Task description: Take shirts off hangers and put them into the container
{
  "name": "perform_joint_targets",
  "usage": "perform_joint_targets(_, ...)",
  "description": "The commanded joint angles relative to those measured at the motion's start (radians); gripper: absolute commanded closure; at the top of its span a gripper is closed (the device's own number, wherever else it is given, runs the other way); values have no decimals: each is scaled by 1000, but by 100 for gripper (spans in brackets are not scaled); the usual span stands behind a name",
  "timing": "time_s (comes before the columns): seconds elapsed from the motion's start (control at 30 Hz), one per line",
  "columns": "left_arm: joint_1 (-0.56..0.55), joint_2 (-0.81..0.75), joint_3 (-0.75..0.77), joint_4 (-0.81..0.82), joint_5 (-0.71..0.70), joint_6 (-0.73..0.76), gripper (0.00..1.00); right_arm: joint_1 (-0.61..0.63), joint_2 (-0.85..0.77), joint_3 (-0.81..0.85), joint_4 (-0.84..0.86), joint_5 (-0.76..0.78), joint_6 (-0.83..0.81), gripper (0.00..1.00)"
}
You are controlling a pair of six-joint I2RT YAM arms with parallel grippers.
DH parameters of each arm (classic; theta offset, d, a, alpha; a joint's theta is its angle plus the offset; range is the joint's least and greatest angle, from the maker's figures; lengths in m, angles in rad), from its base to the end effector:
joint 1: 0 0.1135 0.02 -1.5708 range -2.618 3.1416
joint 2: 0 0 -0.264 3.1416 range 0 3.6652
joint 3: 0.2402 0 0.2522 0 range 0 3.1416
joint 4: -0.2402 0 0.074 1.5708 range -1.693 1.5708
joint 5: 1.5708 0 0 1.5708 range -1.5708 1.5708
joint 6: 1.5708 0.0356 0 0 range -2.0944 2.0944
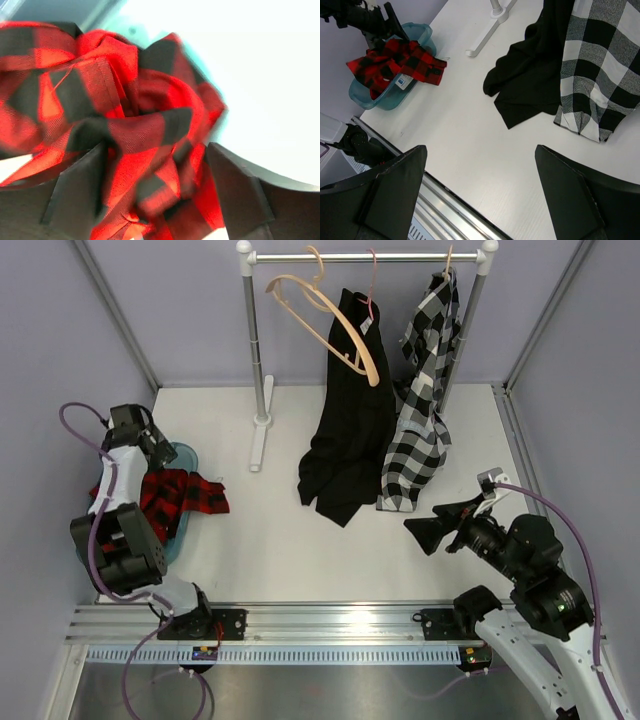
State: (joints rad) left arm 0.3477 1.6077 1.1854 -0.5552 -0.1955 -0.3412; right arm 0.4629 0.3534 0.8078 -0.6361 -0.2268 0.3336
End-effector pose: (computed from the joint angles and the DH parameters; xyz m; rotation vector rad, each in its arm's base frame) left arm 0.3160 0.1219 0.2413 -0.9287 2.3635 0.2514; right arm 0.0617 0.0398 0.3467 -0.2875 1.7903 0.7726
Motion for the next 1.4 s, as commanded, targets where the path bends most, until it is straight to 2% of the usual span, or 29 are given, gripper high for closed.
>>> perform_joint_targets(0.0,-77,-164,117,-116,-42,4,11,10,-19,36,-7,9,-16,1)
perform_joint_targets(0.1,-227,-234,148,-218,-126,2,7,11,-33,42,-10,9,-12,1)
perform_joint_targets(0.17,-310,-265,135,-229,-163,17,7,10,-39,45,-16,12,-8,1)
perform_joint_targets(0.2,-396,-279,123,-253,-185,30,7,10,-47,47,-17,14,-7,1)
perform_joint_targets(0.27,-481,-282,102,-265,-235,36,7,10,-54,47,-27,18,-2,1)
perform_joint_targets(0.3,-559,-278,82,-284,-251,27,7,10,-57,47,-30,23,2,1)
perform_joint_targets(0.4,-663,-235,37,-272,-300,7,9,10,-67,44,-39,24,10,1)
perform_joint_targets(0.5,-673,-154,-20,-246,-257,-18,13,11,-73,42,-48,26,15,1)
perform_joint_targets(0.6,-673,-56,-32,-244,-300,-2,18,10,-82,44,-69,27,16,0)
perform_joint_targets(0.73,-673,43,-10,-255,-344,31,20,10,-99,30,-79,41,21,1)
perform_joint_targets(0.9,-673,152,0,-272,-334,94,21,11,-99,21,-73,35,28,1)
perform_joint_targets(1.17,-671,208,-24,-230,-289,191,22,10,-96,5,-57,30,24,0)
perform_joint_targets(1.37,-653,259,0,-253,-364,212,27,11,-103,-6,-50,27,24,1)
